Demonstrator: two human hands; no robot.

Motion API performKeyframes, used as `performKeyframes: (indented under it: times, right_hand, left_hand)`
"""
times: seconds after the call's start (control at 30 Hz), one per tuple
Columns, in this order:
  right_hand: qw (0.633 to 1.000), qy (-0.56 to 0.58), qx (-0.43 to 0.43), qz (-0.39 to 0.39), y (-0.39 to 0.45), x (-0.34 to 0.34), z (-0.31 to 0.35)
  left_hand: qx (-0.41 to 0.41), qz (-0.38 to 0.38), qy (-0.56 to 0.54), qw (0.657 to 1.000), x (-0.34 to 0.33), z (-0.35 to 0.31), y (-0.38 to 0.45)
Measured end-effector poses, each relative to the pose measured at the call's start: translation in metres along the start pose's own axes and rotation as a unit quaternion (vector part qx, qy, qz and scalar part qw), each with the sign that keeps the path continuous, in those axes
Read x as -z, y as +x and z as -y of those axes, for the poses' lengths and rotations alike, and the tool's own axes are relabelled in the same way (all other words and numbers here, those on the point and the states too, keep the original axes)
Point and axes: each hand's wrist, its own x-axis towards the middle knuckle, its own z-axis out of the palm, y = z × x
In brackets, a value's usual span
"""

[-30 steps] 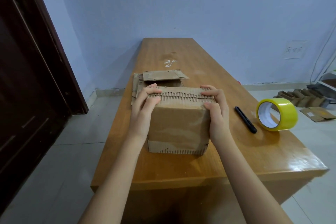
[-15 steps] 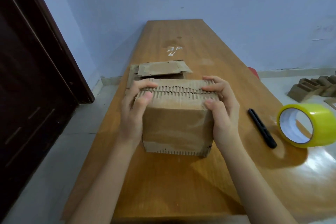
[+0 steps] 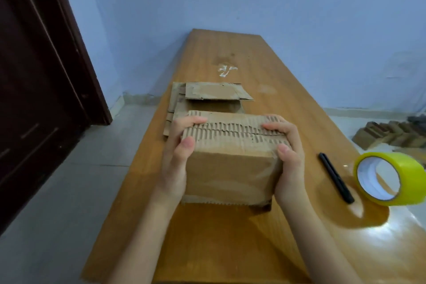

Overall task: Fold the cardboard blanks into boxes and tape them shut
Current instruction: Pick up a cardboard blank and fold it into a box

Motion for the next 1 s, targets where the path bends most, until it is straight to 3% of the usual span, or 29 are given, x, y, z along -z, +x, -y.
performKeyframes:
  times: [0.23, 0.33, 0.47, 0.7, 1.0]
  right_hand:
    - [0.998, -0.016, -0.034, -0.056, -0.017, -0.001, 0.006]
    - [0.992, -0.004, -0.083, -0.098, -0.034, 0.001, 0.000]
    - [0.988, -0.038, -0.034, -0.149, -0.035, 0.007, 0.012]
    - [0.991, -0.112, -0.010, -0.072, -0.023, 0.000, 0.045]
    - [0.991, -0.075, 0.023, -0.104, -0.026, 0.007, 0.058]
  left_hand:
    - [0.012, 0.030, -0.002, 0.999, 0.000, -0.004, -0.007]
    - [-0.001, 0.072, 0.072, 0.995, -0.004, -0.011, -0.011]
    - [0.003, 0.029, 0.042, 0.999, -0.013, -0.019, -0.013]
    - [0.080, -0.026, -0.032, 0.996, -0.010, -0.025, -0.024]
    - [-0.043, 0.036, 0.091, 0.994, -0.005, -0.047, -0.024]
